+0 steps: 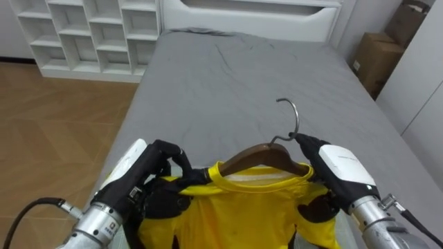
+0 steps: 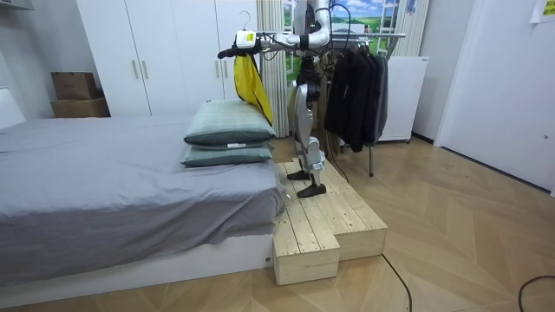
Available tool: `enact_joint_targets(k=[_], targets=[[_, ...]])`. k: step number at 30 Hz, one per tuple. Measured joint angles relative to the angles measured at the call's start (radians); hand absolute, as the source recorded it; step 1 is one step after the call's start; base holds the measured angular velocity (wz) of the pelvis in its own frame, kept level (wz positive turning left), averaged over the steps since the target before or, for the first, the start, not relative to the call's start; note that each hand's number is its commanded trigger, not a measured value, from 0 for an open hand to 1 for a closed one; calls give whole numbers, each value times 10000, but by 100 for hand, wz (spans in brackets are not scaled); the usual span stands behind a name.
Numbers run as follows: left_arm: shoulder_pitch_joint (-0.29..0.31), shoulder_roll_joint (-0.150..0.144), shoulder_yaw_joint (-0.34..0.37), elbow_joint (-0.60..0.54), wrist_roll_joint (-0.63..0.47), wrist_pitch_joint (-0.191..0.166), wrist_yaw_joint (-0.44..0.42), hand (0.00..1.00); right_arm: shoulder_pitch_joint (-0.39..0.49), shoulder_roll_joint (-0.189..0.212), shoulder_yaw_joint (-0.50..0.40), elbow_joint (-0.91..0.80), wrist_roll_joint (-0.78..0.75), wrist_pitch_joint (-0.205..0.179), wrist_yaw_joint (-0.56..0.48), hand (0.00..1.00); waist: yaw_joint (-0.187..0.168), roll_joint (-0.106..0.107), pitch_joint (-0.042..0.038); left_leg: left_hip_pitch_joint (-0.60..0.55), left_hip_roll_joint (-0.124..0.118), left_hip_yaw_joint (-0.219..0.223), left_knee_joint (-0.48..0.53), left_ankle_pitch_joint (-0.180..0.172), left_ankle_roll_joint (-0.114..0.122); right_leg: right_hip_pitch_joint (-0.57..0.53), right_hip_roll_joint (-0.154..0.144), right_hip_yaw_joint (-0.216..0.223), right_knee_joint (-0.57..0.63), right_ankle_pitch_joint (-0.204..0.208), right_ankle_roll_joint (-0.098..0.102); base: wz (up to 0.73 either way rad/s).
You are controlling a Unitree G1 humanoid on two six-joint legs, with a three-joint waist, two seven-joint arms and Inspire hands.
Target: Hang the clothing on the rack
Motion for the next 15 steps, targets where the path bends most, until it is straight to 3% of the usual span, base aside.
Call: enact_joint_targets(k=[8,9,11,15], targets=[[0,-27,-17,-1,221,0,-16,100,-17,91,2,333,182,-3,1,0,4,13,-13,19,-1,0,31,0,0,35,-8,-18,3,0,0,0],[0,-28,-17,-1,221,0,-17,100,-17,91,1,333,183,-3,1,40,3,12,-13,27,0,0,38,0,0,46,-9,-19,3,0,0,0],[0,-27,-22,-1,221,-1,-21,100,-17,91,2,345,189,-3,0,100,-7,12,-14,62,1,0,45,0,0,81,-9,-22,2,0,0,0],[0,-25,-24,0,221,-1,-21,100,-19,91,2,349,192,-4,-3,100,-7,10,-19,61,0,1,90,0,0,91,-16,-21,14,0,0,0]])
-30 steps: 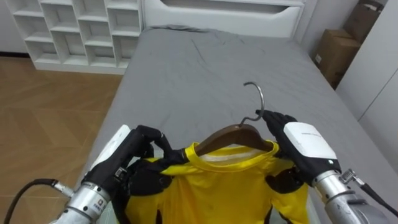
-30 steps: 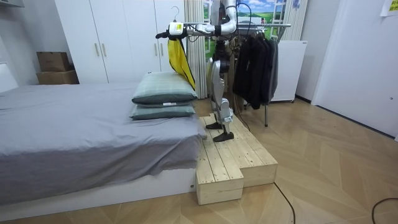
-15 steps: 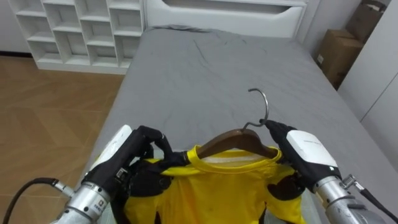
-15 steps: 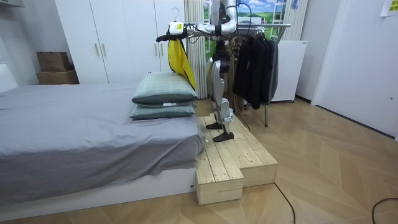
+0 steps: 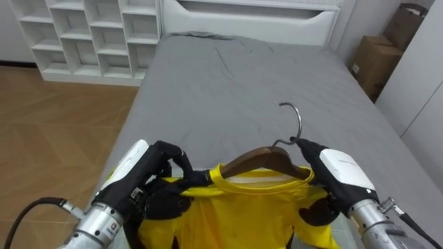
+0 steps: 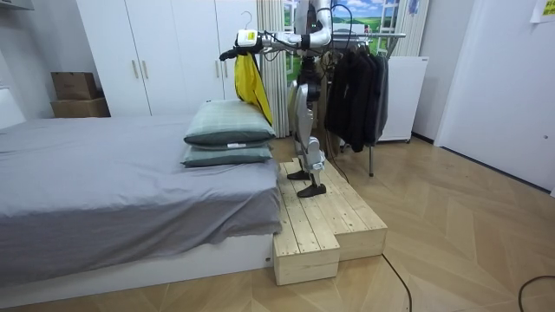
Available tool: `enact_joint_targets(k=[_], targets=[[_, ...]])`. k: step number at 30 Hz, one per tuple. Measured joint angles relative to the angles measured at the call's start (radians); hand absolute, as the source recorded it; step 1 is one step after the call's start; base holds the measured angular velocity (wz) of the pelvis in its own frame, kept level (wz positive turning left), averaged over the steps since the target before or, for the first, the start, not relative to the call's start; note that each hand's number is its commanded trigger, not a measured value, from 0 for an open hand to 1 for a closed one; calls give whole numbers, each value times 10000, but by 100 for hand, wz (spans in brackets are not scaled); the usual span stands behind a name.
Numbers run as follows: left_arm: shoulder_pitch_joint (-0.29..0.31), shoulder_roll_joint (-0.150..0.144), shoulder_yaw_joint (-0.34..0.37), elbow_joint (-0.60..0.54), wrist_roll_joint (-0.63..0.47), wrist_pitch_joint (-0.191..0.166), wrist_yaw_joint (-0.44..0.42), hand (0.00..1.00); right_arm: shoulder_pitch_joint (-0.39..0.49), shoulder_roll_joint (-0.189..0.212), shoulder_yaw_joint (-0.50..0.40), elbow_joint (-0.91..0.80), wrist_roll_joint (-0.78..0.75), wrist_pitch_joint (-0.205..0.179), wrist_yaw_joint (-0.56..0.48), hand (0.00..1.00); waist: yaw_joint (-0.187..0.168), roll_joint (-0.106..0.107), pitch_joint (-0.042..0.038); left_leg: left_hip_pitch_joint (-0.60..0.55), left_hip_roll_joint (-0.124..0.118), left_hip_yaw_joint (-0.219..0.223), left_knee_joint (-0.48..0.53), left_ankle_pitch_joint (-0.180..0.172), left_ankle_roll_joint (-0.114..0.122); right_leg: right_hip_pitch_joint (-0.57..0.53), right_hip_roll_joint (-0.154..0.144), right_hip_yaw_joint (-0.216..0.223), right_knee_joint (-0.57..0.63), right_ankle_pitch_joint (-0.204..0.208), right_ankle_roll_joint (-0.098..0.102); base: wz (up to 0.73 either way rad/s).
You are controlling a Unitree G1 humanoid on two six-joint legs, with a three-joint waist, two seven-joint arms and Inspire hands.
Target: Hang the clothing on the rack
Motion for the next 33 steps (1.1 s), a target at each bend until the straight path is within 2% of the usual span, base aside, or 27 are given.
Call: enact_joint_targets(k=[21,33], targets=[[0,38,-62,1,118,-29,15,100,-1,-52,-7,285,164,-16,24,100,-17,-8,-7,-1,0,-3,30,0,0,12,-7,-1,11,0,0,0],[0,41,-6,1,119,-34,25,100,1,-153,-3,349,406,-239,192,100,-18,-7,-7,2,0,-2,10,0,0,12,-2,2,-7,0,0,0]])
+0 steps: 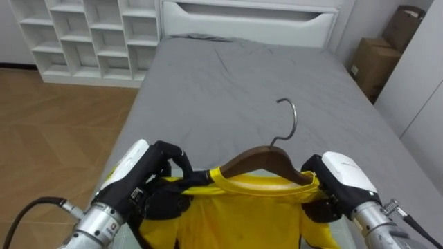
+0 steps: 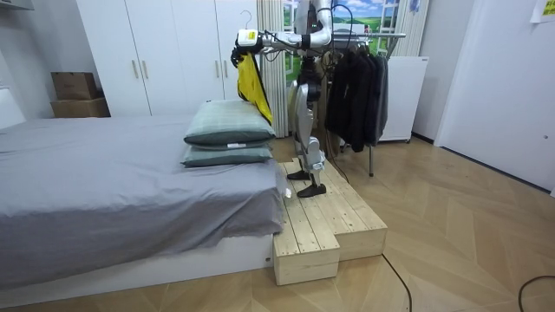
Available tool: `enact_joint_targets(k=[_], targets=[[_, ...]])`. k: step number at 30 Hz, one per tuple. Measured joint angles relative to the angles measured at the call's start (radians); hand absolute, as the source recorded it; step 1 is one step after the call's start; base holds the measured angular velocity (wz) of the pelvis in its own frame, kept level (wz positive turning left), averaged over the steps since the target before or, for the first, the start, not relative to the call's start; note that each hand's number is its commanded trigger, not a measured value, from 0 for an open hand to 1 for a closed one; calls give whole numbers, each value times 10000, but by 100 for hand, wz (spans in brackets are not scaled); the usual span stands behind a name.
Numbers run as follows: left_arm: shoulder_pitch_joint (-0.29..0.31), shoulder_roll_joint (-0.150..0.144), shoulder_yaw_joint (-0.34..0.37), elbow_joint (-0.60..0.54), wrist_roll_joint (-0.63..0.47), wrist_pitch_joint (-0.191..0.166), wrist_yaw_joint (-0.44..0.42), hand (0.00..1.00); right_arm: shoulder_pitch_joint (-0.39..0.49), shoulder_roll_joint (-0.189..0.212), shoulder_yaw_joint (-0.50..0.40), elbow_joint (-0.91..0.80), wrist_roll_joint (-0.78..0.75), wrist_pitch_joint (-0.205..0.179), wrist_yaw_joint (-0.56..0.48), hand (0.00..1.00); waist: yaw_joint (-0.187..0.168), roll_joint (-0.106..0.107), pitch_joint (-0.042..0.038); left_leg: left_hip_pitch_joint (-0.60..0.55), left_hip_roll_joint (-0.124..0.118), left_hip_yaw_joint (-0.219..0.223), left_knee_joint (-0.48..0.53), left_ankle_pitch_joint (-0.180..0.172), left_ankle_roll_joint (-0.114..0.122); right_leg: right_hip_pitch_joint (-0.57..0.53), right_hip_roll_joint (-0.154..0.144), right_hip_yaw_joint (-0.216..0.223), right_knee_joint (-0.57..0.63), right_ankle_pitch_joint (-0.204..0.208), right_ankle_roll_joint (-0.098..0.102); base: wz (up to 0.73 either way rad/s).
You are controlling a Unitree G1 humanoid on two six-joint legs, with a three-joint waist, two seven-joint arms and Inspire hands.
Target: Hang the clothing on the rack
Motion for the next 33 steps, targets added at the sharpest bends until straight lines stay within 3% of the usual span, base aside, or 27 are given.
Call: enact_joint_targets(k=[7,8,9,10,19,33], targets=[[1,22,-2,0,1,0,-1,100,4,-2,1,23,98,2,152,100,-6,0,-1,4,3,0,-3,0,0,1,3,3,-3,0,0,0],[1,23,-4,0,1,0,-1,82,4,-2,1,26,109,2,152,100,-10,1,-1,3,4,-1,-3,0,0,0,4,1,-4,0,0,0],[1,25,-9,0,1,0,-1,15,4,-2,1,52,150,-2,152,100,-14,3,-2,0,4,-3,-4,0,0,1,4,-3,-5,0,0,0],[1,26,-15,0,2,0,-1,0,3,-1,2,83,160,-17,152,100,-14,6,-4,-2,4,-3,-4,0,0,1,4,-4,-5,0,0,0],[0,-85,42,-1,-271,-27,22,0,20,0,59,308,412,-118,508,100,-21,70,-63,39,4,2,7,0,0,29,4,53,1,0,0,0],[-9,-223,-27,0,-616,-64,28,0,64,1,104,442,735,8,910,100,-61,74,-66,156,-2,1,-39,0,0,196,7,50,-4,-1,0,0]])
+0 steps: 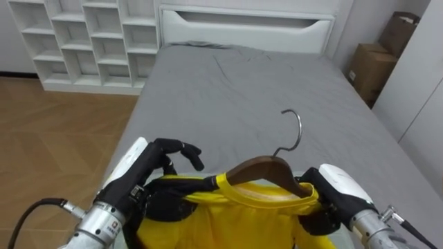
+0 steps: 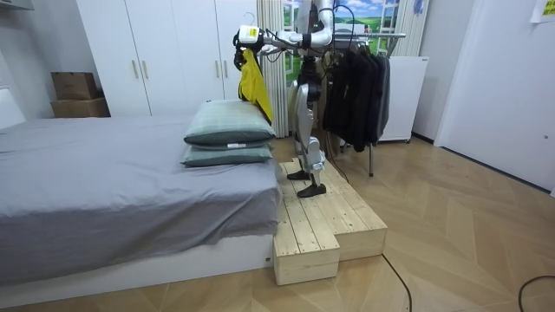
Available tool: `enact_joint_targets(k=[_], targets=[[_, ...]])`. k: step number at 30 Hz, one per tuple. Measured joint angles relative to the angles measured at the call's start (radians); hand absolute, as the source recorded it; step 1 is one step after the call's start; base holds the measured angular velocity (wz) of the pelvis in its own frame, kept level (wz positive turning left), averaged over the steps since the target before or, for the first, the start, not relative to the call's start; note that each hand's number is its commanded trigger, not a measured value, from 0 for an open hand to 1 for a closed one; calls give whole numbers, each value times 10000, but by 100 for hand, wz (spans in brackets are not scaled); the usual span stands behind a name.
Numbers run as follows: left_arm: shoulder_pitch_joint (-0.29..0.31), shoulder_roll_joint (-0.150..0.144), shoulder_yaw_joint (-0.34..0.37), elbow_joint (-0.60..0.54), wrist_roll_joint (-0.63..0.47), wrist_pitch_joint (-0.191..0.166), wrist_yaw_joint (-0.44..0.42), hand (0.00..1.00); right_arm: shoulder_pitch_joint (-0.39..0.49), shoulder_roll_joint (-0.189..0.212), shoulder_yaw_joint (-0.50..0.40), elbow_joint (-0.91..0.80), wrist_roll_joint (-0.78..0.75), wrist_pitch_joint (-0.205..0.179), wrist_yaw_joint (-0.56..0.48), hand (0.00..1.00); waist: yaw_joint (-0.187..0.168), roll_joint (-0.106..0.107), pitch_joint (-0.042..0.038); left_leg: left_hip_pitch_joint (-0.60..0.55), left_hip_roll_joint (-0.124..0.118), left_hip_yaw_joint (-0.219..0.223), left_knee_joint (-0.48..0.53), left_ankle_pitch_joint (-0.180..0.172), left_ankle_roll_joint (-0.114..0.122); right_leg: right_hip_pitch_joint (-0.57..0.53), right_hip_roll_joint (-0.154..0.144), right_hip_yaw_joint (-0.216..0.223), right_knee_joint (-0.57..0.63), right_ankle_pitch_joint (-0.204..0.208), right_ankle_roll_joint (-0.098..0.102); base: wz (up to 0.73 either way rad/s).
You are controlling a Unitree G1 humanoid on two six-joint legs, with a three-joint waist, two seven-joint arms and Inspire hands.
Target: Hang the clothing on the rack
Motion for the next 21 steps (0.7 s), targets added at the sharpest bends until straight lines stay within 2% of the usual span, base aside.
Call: enact_joint_targets(k=[7,17,21], targets=[[0,-36,-36,0,-1,0,-2,0,-1,3,-10,307,23,241,6,100,6,-10,-1,14,-10,-6,-82,0,0,-19,-2,7,-22,-9,15,0],[0,-67,-30,0,-1,0,-7,0,0,2,-20,330,17,249,-43,100,8,-68,-8,11,-33,-4,-83,2,1,-13,-13,20,-137,-13,20,0],[0,-299,-23,0,0,0,-7,0,-1,1,-43,332,24,262,-99,100,5,-102,-6,24,-41,11,-86,2,1,-13,-27,16,-141,-13,21,0]])
